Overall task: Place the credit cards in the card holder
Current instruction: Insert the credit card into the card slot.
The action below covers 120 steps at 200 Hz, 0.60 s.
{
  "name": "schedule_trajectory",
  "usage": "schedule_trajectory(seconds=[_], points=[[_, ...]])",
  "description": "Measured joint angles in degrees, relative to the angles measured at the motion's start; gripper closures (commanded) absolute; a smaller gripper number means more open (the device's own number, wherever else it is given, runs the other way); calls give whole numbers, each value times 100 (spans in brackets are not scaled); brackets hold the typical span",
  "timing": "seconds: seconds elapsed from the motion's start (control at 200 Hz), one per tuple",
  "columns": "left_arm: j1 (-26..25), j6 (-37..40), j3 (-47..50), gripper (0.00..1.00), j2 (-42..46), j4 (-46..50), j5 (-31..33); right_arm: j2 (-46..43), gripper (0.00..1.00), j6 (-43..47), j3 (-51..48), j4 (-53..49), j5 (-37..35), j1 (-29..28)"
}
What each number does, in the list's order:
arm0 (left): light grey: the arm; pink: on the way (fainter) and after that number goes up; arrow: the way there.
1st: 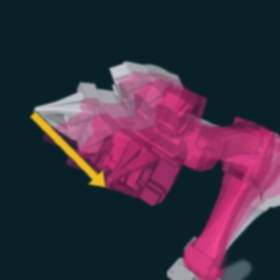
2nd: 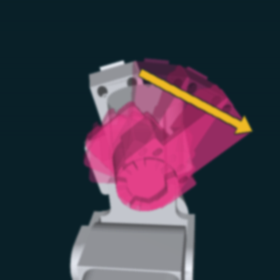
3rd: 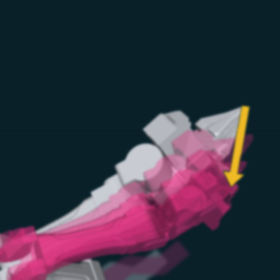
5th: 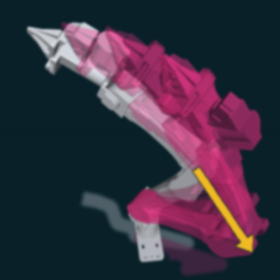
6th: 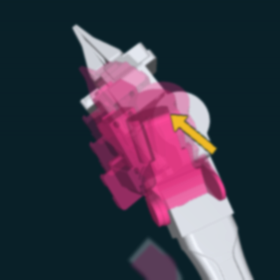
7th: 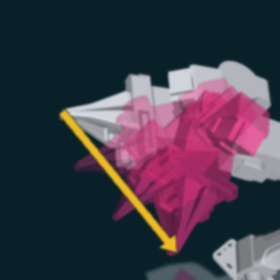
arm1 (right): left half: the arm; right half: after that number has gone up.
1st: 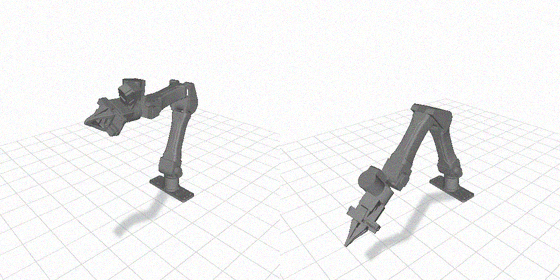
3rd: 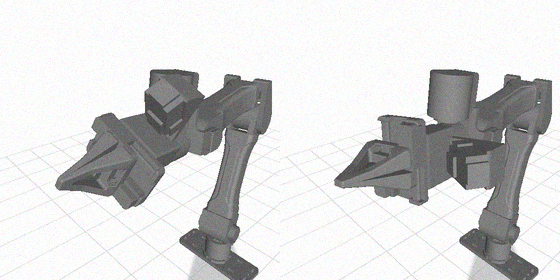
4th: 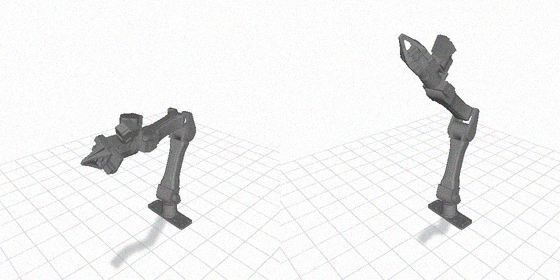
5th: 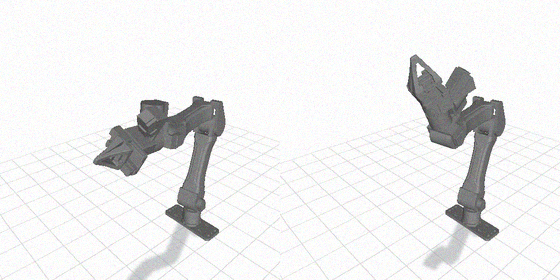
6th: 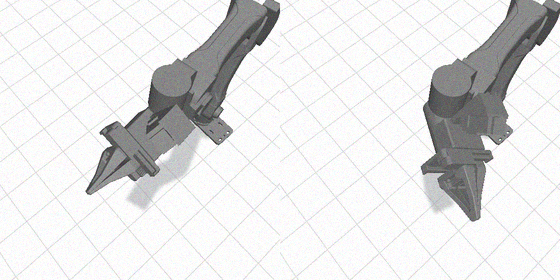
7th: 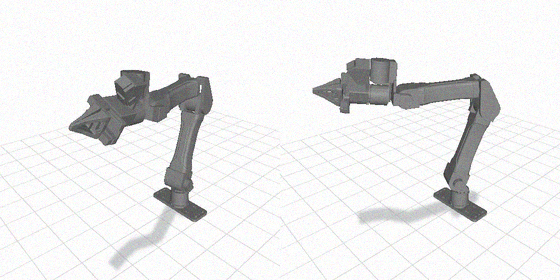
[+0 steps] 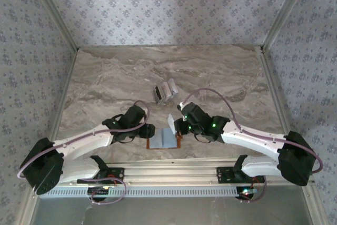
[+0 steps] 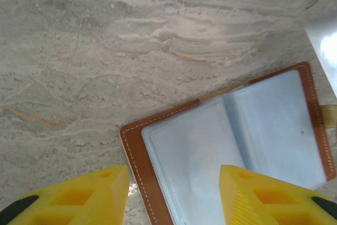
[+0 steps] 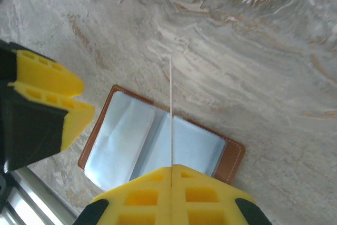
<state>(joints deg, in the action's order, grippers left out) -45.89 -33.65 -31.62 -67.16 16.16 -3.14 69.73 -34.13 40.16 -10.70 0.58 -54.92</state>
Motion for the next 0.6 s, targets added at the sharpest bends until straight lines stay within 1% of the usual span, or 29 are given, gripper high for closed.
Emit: schedule_trajectory(seconds=[0.195, 0.385, 0.6], points=[[0, 2, 0, 54, -525, -13, -11, 0, 100, -269, -404, 555, 293, -26], [0, 0, 0, 57, -564, -33, -20, 39, 100, -505, -654, 1040, 671, -26], [0, -2, 0, 57, -570, -42, 2, 299, 100, -671, -660, 1272, 935, -17]])
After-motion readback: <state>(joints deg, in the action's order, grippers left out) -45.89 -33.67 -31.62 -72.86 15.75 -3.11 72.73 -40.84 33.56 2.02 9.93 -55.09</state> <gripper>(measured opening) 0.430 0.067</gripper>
